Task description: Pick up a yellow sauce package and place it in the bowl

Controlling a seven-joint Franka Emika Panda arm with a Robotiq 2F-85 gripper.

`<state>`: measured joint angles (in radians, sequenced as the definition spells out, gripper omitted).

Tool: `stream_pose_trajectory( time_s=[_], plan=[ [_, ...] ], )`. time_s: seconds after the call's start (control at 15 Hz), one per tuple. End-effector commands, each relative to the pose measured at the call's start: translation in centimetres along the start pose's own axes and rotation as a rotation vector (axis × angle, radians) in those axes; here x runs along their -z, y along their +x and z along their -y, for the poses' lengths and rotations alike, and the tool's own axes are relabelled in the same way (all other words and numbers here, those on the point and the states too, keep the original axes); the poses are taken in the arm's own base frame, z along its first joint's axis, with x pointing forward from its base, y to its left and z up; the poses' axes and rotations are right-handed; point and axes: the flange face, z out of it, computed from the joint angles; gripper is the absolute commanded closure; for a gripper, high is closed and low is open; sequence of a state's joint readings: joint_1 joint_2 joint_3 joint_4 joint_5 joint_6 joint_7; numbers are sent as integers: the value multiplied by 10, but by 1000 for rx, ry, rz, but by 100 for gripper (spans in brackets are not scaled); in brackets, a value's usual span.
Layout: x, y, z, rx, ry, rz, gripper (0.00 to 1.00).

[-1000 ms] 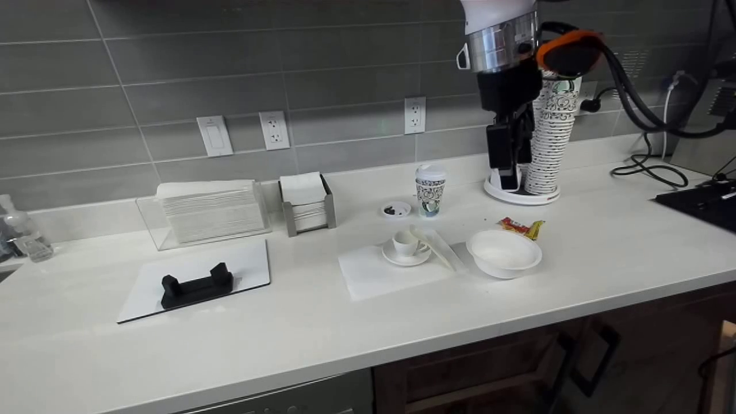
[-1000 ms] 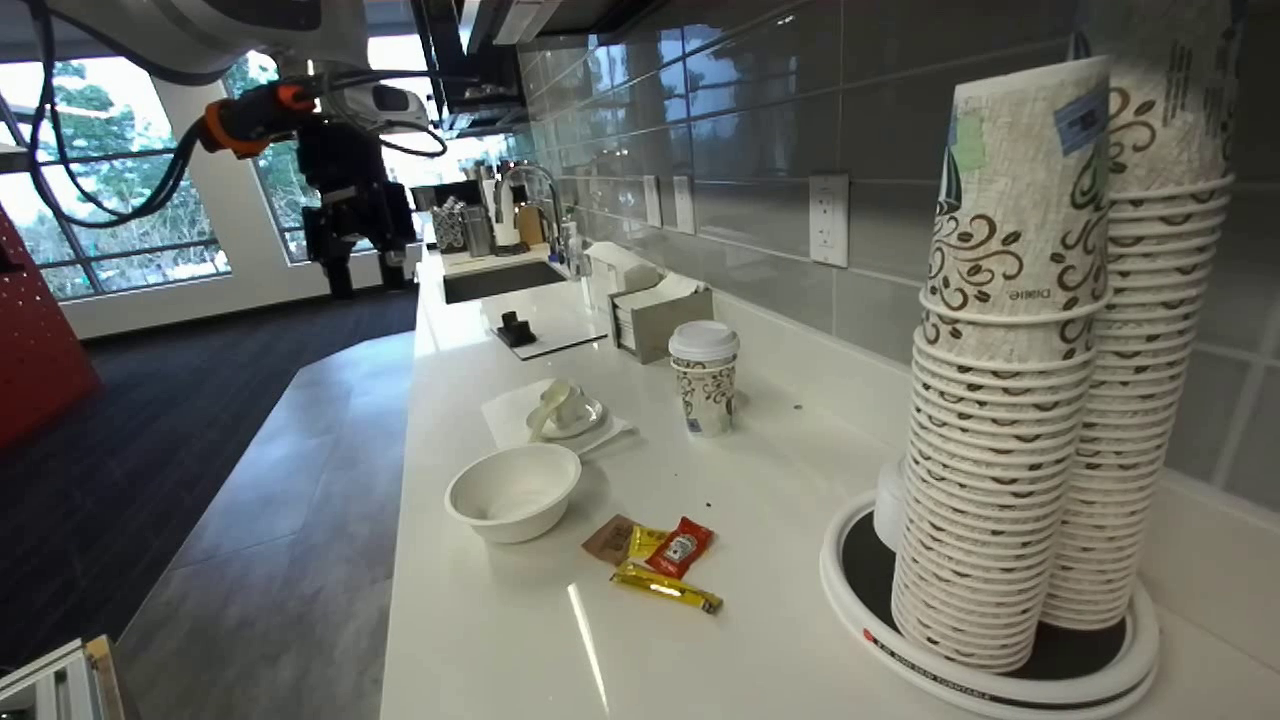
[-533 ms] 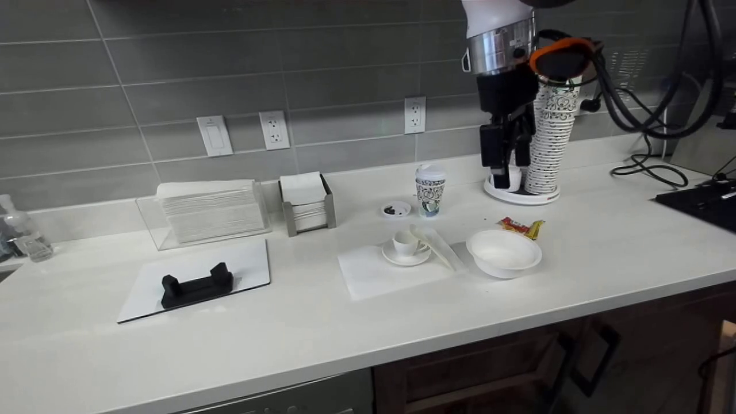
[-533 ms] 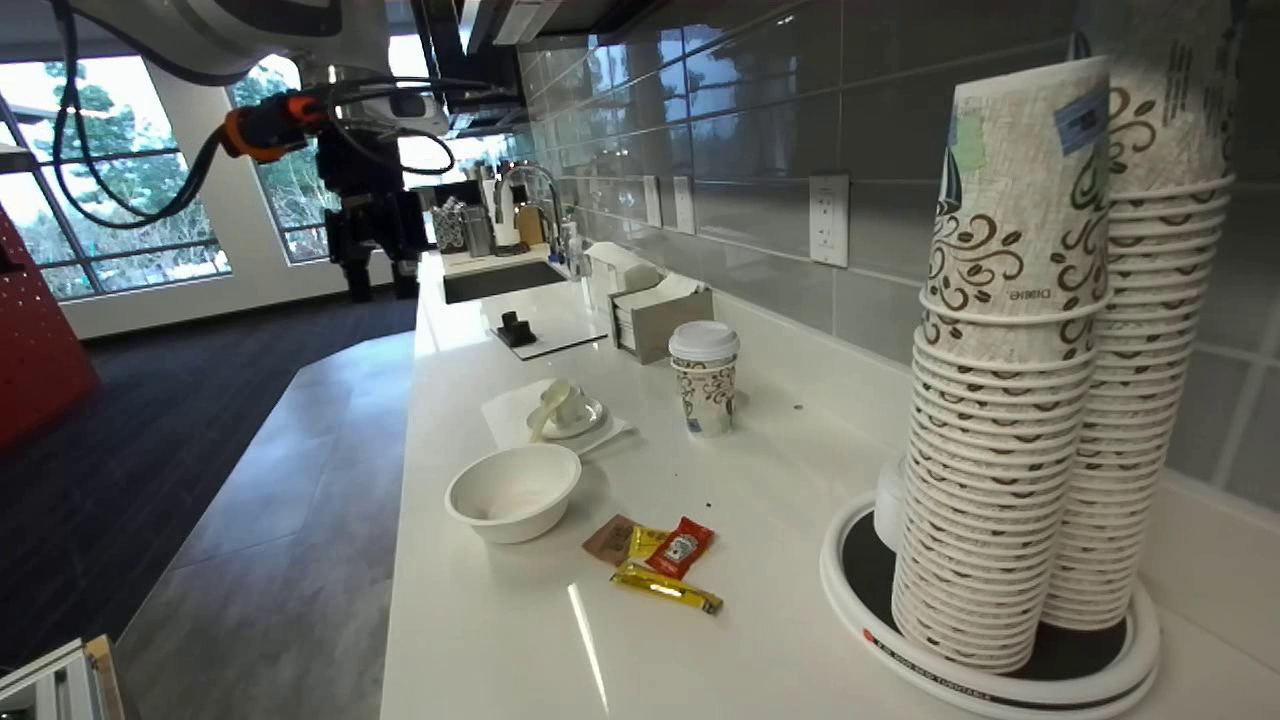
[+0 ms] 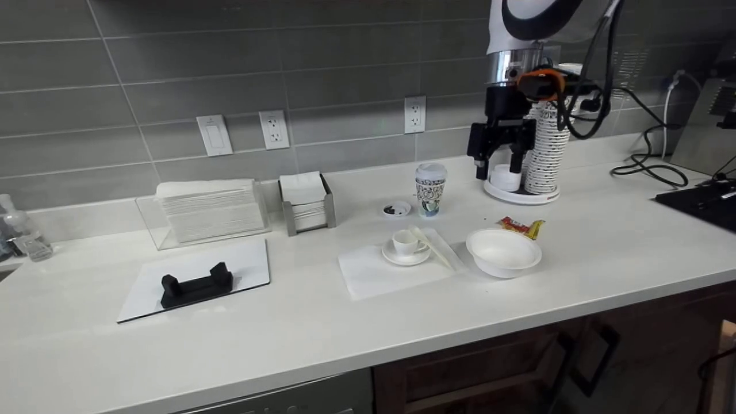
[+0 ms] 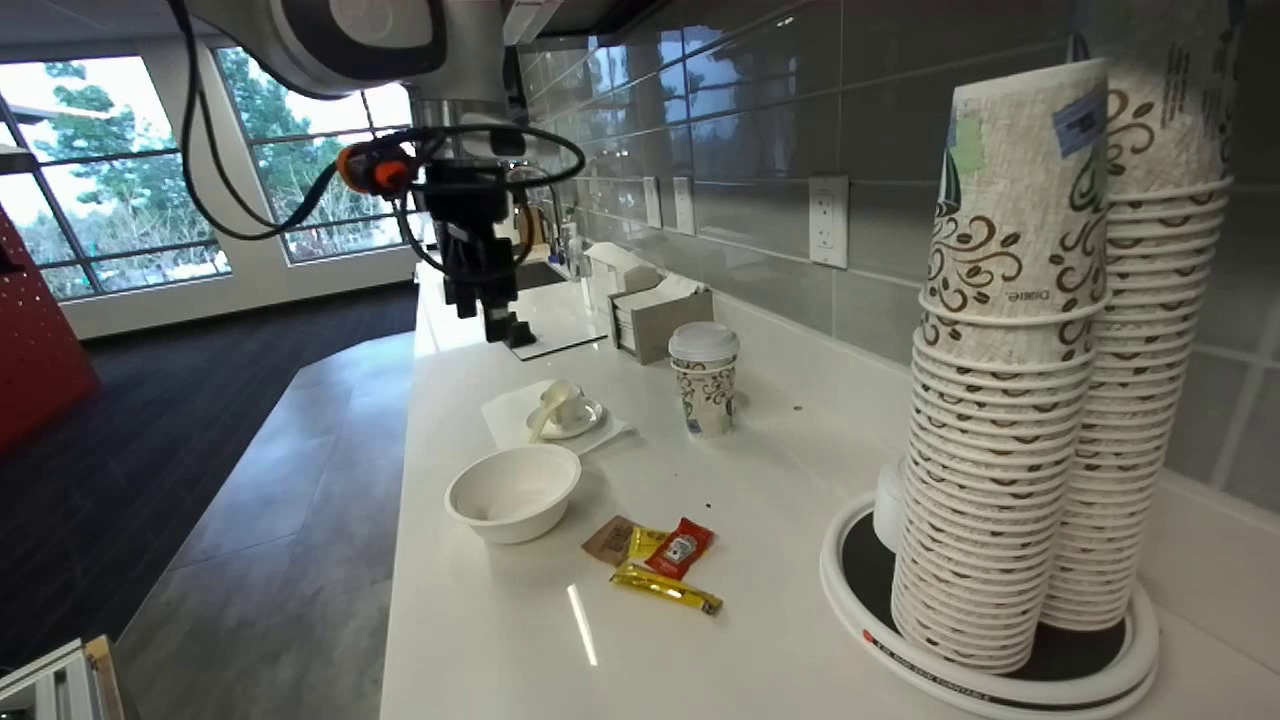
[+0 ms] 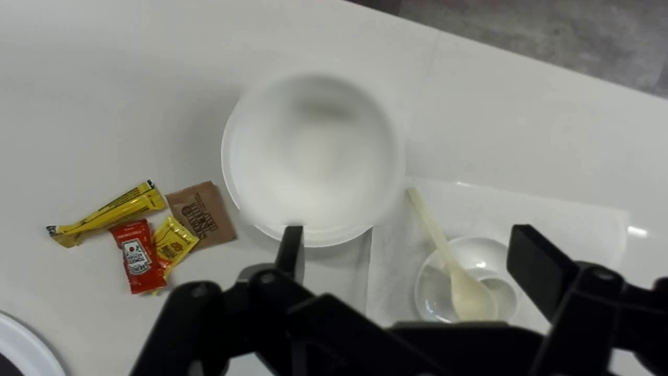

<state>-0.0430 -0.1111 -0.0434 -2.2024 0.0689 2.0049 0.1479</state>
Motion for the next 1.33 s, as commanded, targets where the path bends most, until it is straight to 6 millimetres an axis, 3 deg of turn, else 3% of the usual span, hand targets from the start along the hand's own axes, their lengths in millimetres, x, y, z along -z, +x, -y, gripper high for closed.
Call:
stream_pose_trajectory(
  time_s=[0.0, 0.33, 0.8, 1.27],
  plan=[
    [-24, 26, -34, -177, 85, -48, 0],
    [-53, 38, -74, -431, 75, -134, 0],
    [-81, 38, -100, -769, -58, -172, 0],
    [-81, 39, -100, -771, -67, -161, 0]
  ],
)
